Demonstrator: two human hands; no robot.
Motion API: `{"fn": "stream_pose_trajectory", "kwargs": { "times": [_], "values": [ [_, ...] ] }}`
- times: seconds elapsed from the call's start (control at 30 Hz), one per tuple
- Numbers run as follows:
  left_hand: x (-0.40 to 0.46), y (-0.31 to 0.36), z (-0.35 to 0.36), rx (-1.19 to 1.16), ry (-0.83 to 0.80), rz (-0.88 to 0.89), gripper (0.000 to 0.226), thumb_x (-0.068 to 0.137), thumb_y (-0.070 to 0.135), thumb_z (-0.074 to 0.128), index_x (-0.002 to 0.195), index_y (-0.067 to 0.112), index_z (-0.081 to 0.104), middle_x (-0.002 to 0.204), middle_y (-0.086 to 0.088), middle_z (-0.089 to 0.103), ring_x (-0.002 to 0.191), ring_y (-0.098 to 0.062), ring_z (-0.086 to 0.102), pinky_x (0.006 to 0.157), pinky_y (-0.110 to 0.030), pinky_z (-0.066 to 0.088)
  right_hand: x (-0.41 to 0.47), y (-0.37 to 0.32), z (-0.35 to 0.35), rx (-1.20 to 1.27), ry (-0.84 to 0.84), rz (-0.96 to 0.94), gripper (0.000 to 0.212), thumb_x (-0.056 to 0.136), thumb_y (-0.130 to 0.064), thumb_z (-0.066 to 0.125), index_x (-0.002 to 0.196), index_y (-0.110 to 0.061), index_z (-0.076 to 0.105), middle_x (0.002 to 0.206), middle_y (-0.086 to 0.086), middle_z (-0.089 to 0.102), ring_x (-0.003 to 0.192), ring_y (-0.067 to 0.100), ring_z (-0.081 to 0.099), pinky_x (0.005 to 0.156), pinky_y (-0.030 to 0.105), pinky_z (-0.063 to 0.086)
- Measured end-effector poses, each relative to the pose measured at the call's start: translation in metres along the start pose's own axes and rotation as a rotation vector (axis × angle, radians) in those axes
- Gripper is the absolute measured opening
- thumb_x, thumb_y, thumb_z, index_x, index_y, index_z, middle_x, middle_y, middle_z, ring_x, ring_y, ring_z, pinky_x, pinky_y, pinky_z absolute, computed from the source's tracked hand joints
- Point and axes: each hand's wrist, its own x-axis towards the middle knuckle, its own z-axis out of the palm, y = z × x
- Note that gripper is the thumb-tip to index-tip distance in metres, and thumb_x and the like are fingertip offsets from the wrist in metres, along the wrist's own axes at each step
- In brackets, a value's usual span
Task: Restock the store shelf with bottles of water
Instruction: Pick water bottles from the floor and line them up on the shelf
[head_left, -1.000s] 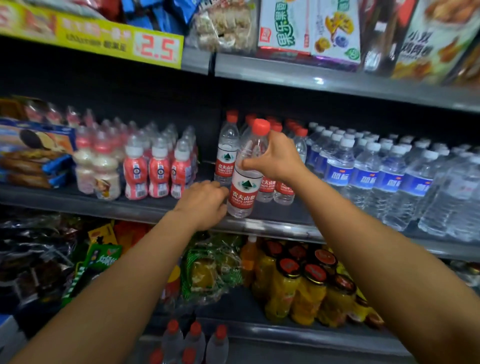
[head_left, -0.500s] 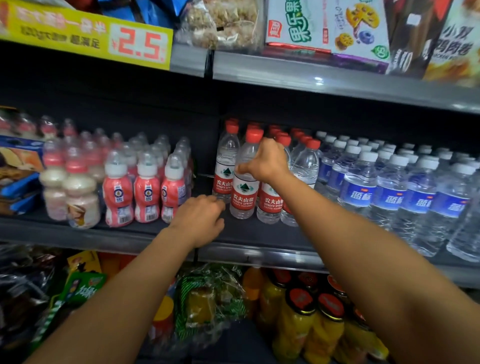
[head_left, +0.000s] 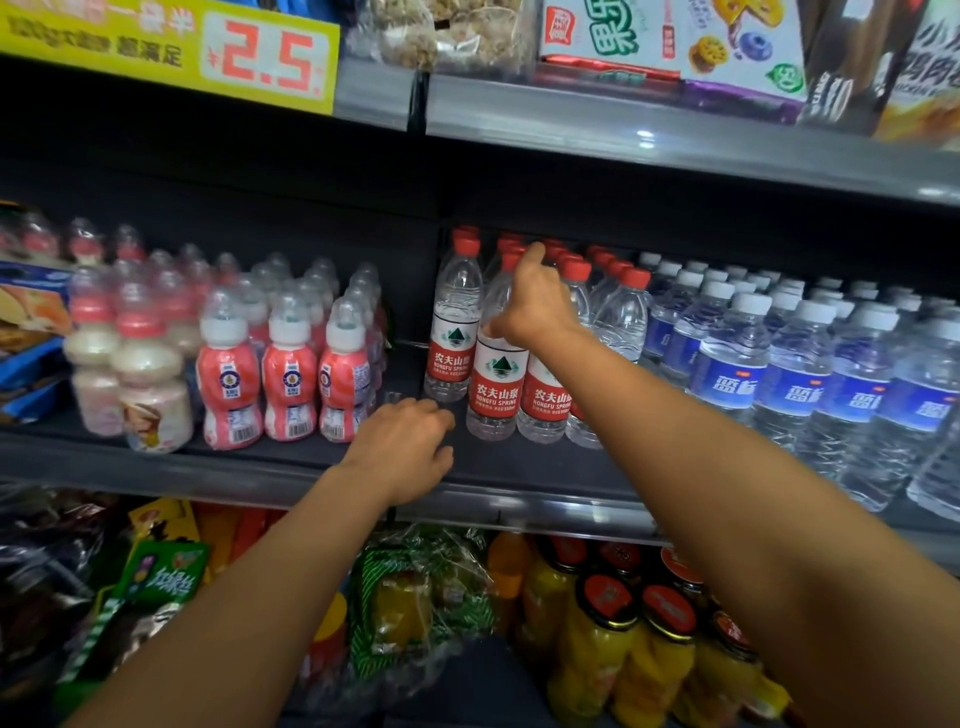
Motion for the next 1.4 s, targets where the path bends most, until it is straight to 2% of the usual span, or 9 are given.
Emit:
{"fn": "stream_pose_trajectory", "kwargs": {
  "times": [0.1, 0.37, 0.63, 0.9, 1.03, 1.1, 1.2, 1.3, 1.4],
  "values": [
    [-0.001, 0.0, -0.001, 0.003, 0.004, 0.002, 0.038, 0.095, 0.033, 0.046, 0.129, 0.016, 0.053, 0.125, -0.004, 0.055, 0.116, -0.023, 0.051, 0.093, -0.033, 0.041, 0.006, 0.001, -0.001, -0.071, 0.012, -0.041, 0.091, 0.074, -0.01, 0.08, 0.142, -0.002, 0.021, 0.123, 0.02, 0.054, 0.118, 0.038, 0.052, 0.094, 0.042, 0.049],
    [-0.005, 0.001, 0.003, -0.002, -0.018, -0.001, 0.038, 0.096, 0.033, 0.046, 0.129, 0.016, 0.052, 0.125, -0.003, 0.055, 0.116, -0.022, 0.05, 0.093, -0.033, 0.041, 0.013, 0.001, -0.003, -0.184, 0.037, -0.106, 0.078, 0.076, -0.01, 0.078, 0.135, 0.0, 0.029, 0.125, 0.023, 0.05, 0.12, 0.038, 0.047, 0.089, 0.038, 0.046],
    [-0.011, 0.003, 0.0, 0.009, -0.021, -0.001, 0.037, 0.095, 0.033, 0.046, 0.128, 0.016, 0.053, 0.124, -0.004, 0.056, 0.116, -0.022, 0.05, 0.095, -0.034, 0.041, 0.0, 0.003, -0.009, -0.232, -0.013, -0.127, 0.091, 0.074, -0.019, 0.083, 0.142, -0.001, 0.025, 0.131, 0.023, 0.047, 0.125, 0.038, 0.043, 0.097, 0.04, 0.043],
    [-0.031, 0.018, -0.018, 0.044, -0.015, -0.018, 0.037, 0.096, 0.032, 0.046, 0.127, 0.013, 0.053, 0.124, -0.007, 0.055, 0.116, -0.025, 0.05, 0.092, -0.036, 0.041, -0.065, 0.014, -0.028, -0.238, 0.005, -0.274, 0.058, 0.086, -0.021, 0.07, 0.131, -0.004, 0.037, 0.124, 0.017, 0.051, 0.116, 0.034, 0.049, 0.085, 0.038, 0.045],
    [-0.057, 0.035, -0.02, 0.063, -0.047, -0.017, 0.035, 0.095, 0.03, 0.046, 0.125, 0.014, 0.054, 0.123, -0.007, 0.055, 0.116, -0.026, 0.05, 0.088, -0.036, 0.042, -0.14, 0.034, -0.017, -0.208, -0.053, -0.415, 0.04, 0.092, -0.021, 0.057, 0.127, -0.007, 0.045, 0.121, 0.014, 0.052, 0.112, 0.032, 0.049, 0.074, 0.036, 0.039],
    [-0.073, 0.044, -0.015, 0.075, -0.073, 0.002, 0.033, 0.094, 0.03, 0.046, 0.122, 0.014, 0.055, 0.12, -0.008, 0.056, 0.113, -0.028, 0.052, 0.088, -0.037, 0.042, -0.182, 0.047, -0.004, -0.18, -0.103, -0.447, 0.036, 0.092, -0.022, 0.055, 0.124, -0.008, 0.048, 0.118, 0.013, 0.053, 0.109, 0.033, 0.051, 0.073, 0.038, 0.041],
    [-0.103, 0.056, 0.005, 0.06, -0.128, 0.015, 0.032, 0.093, 0.032, 0.048, 0.118, 0.015, 0.058, 0.12, -0.008, 0.057, 0.112, -0.03, 0.054, 0.088, -0.039, 0.046, -0.242, 0.068, 0.023, -0.165, -0.244, -0.422, 0.035, 0.09, -0.023, 0.054, 0.121, -0.008, 0.05, 0.115, 0.013, 0.055, 0.109, 0.034, 0.052, 0.08, 0.042, 0.045],
    [-0.138, 0.07, 0.036, 0.071, -0.231, 0.017, 0.035, 0.092, 0.031, 0.048, 0.122, 0.015, 0.057, 0.122, -0.008, 0.056, 0.114, -0.029, 0.053, 0.087, -0.038, 0.046, -0.293, 0.087, 0.051, -0.191, -0.403, -0.343, 0.037, 0.091, -0.027, 0.054, 0.123, -0.008, 0.048, 0.119, 0.014, 0.055, 0.112, 0.033, 0.052, 0.082, 0.04, 0.044],
    [-0.173, 0.082, 0.075, 0.05, -0.346, 0.025, 0.031, 0.09, 0.03, 0.049, 0.115, 0.015, 0.059, 0.118, -0.008, 0.059, 0.108, -0.029, 0.057, 0.082, -0.038, 0.049, -0.338, 0.104, 0.078, -0.183, -0.552, -0.26, 0.039, 0.091, -0.028, 0.056, 0.123, -0.007, 0.047, 0.119, 0.015, 0.055, 0.112, 0.034, 0.052, 0.081, 0.04, 0.044]
  ]
}}
